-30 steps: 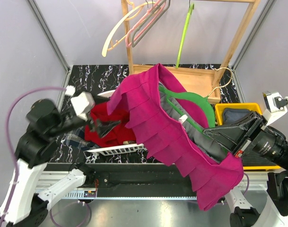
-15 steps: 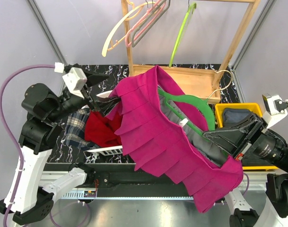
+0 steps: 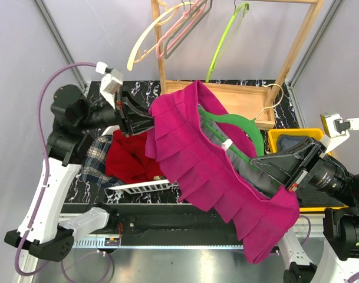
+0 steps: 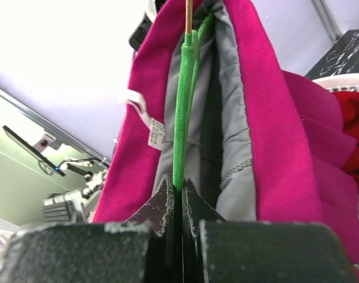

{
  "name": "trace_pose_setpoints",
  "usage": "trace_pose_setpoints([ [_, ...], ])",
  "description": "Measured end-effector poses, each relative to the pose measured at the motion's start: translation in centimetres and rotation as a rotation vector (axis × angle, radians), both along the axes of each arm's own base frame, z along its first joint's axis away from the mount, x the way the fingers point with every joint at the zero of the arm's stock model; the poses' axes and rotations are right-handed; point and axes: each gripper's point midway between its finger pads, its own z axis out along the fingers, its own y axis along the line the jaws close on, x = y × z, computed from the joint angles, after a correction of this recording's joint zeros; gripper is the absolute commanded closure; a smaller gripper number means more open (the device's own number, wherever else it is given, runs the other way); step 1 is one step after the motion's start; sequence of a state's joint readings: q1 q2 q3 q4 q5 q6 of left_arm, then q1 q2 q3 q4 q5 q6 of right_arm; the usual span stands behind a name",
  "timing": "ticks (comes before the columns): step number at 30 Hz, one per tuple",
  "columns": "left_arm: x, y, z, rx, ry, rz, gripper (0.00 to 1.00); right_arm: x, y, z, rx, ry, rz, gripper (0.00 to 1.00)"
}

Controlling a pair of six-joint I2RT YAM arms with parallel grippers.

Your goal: Remove the skirt from the hanger

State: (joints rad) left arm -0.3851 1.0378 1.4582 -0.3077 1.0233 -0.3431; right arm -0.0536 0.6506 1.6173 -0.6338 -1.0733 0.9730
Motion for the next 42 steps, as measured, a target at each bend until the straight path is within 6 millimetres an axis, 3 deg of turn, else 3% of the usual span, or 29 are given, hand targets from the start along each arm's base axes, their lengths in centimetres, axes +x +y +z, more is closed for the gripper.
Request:
trace_pose_setpoints([
  [9,1.8,5.2,3.1,-0.004,-0.063,0.134,0.75,0.4,-0.5,-1.6,-0.045,-0.008,-0.065,1.00],
  [15,6.2,11.3,5.3,-0.018,-0.101,0.321,0.70,-0.2,-0.8,-3.5,-0.082,0.022,-0.116,1.00],
  [17,7.7,13.3,5.0,-0.012,-0.082,0.365,0.61,-0.3,-0.9,-3.6,-0.086,0.029,-0.127,1.00],
  [19,8.5,14.1,3.6,-0.023,-0.026,0.364,0.18,-0.3,-0.9,-3.5,-0.080,0.030,-0.128,1.00],
  [20,8.5,14.0,2.7,-0.029,-0.003,0.348,0.02,-0.2,-0.9,-3.3,-0.071,0.028,-0.125,1.00],
  [23,6.8,11.1,-0.1,-0.052,0.096,0.228,0.01,0.7,-0.8,-2.8,-0.036,0.019,-0.108,1.00],
  [25,4.5,8.6,-0.3,-0.052,0.116,0.139,0.01,1.4,-0.7,-2.7,-0.017,0.030,-0.096,1.00],
  [27,1.9,7.0,1.2,-0.053,0.068,0.089,0.01,1.9,-0.6,-2.7,-0.003,0.037,-0.085,1.00],
  [31,-2.9,5.4,7.8,-0.095,-0.131,0.032,0.01,2.2,-0.3,-2.8,0.015,0.046,-0.048,1.00],
  [35,-6.0,4.6,11.3,-0.158,-0.267,-0.017,0.01,1.9,-0.1,-3.2,0.029,0.049,-0.017,1.00],
  [38,-5.2,3.5,11.6,-0.187,-0.273,-0.049,0.01,1.4,0.0,-3.2,0.036,0.042,-0.002,1.00],
  [42,-0.3,1.3,10.2,-0.187,-0.201,-0.048,0.01,0.7,0.2,-3.1,0.041,0.029,0.021,1.00],
])
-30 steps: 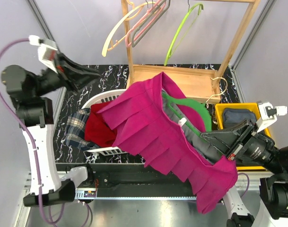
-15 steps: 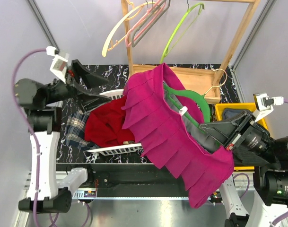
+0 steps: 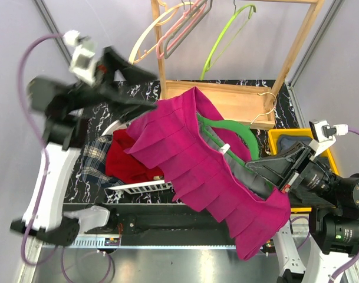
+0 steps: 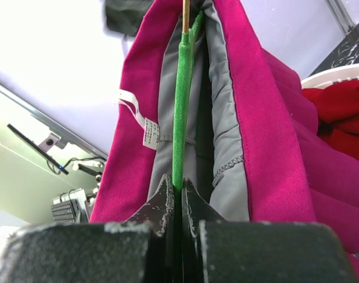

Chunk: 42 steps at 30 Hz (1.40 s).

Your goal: Remove the skirt from the hanger

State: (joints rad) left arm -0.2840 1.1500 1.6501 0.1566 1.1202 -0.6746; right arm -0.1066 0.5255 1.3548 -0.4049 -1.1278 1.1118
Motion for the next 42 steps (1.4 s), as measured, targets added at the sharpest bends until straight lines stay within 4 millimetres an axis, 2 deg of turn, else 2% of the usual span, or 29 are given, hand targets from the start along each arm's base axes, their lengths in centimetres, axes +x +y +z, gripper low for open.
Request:
trace_pose_setpoints([
  [4,5.3,-3.9,-1.9,0.032,0.120,-0.035,0.01,-0.4,0.1,-0.2,0.005,-0.005,0.011,1.00],
  [6,6.9,-6.1,-3.3,0.062,0.185,-0.063,0.01,-0.5,0.1,-0.3,0.008,-0.003,0.012,1.00],
  [8,7.0,-7.7,-4.5,0.091,0.233,-0.097,0.01,-0.7,0.2,-0.4,0.007,-0.001,0.018,1.00],
  [10,6.3,-8.5,-5.2,0.114,0.260,-0.126,0.01,-1.0,0.3,-0.5,0.002,-0.001,0.029,1.00],
  [15,3.7,-7.9,-4.0,0.107,0.223,-0.163,0.01,-1.3,0.4,-0.6,-0.009,-0.005,0.047,1.00],
  [21,-0.2,-4.6,-0.8,0.068,0.145,-0.177,0.01,-1.4,0.4,-0.4,-0.012,-0.029,0.047,1.00],
  [26,-1.2,-2.9,1.0,0.041,0.101,-0.163,0.01,-1.4,0.4,-0.4,-0.012,-0.030,0.045,1.00],
  [30,-1.3,-3.0,0.4,0.041,0.119,-0.177,0.01,-1.4,0.4,-0.4,-0.012,-0.031,0.045,1.00],
  [37,0.4,-3.8,-1.7,0.063,0.201,-0.185,0.01,-1.4,0.4,-0.4,-0.012,-0.031,0.045,1.00],
  [42,-0.3,-4.8,-2.0,0.071,0.215,-0.230,0.01,-1.2,0.4,-0.3,-0.011,-0.027,0.045,1.00],
])
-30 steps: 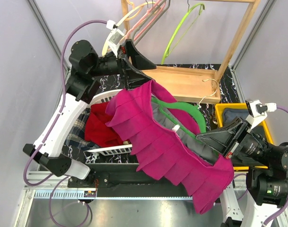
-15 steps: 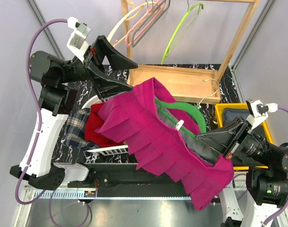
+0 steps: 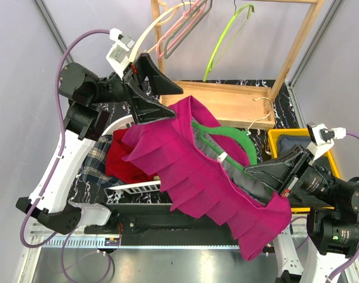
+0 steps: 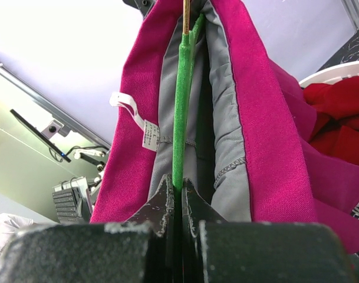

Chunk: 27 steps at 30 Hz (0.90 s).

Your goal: Remove the skirt from the hanger

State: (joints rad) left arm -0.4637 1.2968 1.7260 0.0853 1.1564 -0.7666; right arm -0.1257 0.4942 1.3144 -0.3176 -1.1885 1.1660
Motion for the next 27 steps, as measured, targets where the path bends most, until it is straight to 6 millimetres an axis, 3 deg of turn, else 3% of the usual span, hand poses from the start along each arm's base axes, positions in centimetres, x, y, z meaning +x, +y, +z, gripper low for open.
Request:
trace_pose_setpoints([
  [2,-0.5,-0.4,-0.1,0.001,0.001,-0.020,0.03,0.0,0.0,0.0,0.001,0.002,0.000,1.00],
  [5,-1.2,-1.0,-0.2,0.003,0.001,-0.054,0.17,0.1,0.0,0.0,0.001,0.000,0.000,1.00],
  [6,-1.4,-1.2,-0.2,0.004,0.003,-0.062,0.35,0.1,0.0,0.0,0.001,0.000,0.000,1.00],
  [7,-1.6,-1.4,-0.3,0.006,0.004,-0.071,0.45,0.2,0.0,-0.1,0.002,0.003,-0.001,1.00],
  [9,-2.0,-1.8,-0.5,0.009,0.004,-0.092,0.74,0.4,-0.1,-0.2,0.002,0.004,-0.001,1.00],
  [10,-2.1,-2.1,-0.5,0.011,0.002,-0.101,0.99,0.5,-0.1,-0.2,0.003,0.006,-0.001,1.00],
  [20,-1.8,-3.2,0.8,-0.011,-0.055,-0.121,1.00,1.6,-0.2,-0.8,0.008,0.007,-0.006,1.00],
  [27,-2.3,-4.9,2.9,-0.041,-0.122,-0.165,1.00,3.3,-0.4,-1.2,0.006,-0.008,-0.006,1.00],
])
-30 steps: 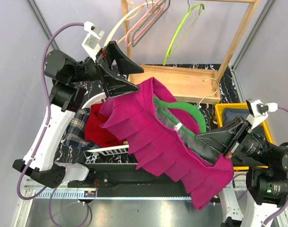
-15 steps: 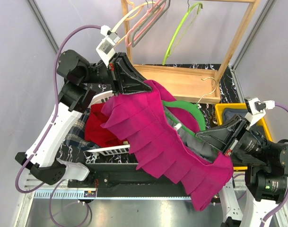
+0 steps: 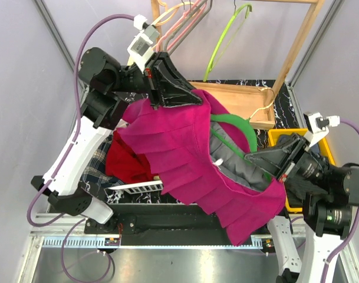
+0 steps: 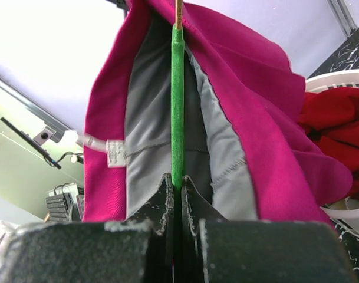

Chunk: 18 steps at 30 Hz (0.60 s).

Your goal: Remove the skirt from the hanger

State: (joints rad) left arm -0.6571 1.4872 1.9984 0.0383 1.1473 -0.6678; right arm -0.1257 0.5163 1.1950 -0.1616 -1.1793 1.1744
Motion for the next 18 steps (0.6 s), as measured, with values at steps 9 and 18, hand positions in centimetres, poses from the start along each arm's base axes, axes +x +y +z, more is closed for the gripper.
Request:
trace_pose_setpoints([
  [9,-1.8,-5.4,-2.7,0.042,0.007,-0.123,1.00,3.0,-0.3,-0.4,-0.012,0.052,0.017,1.00],
  [18,-1.4,-8.1,-5.7,0.088,-0.013,-0.107,0.89,3.5,-0.3,-0.7,-0.007,0.088,0.028,1.00],
])
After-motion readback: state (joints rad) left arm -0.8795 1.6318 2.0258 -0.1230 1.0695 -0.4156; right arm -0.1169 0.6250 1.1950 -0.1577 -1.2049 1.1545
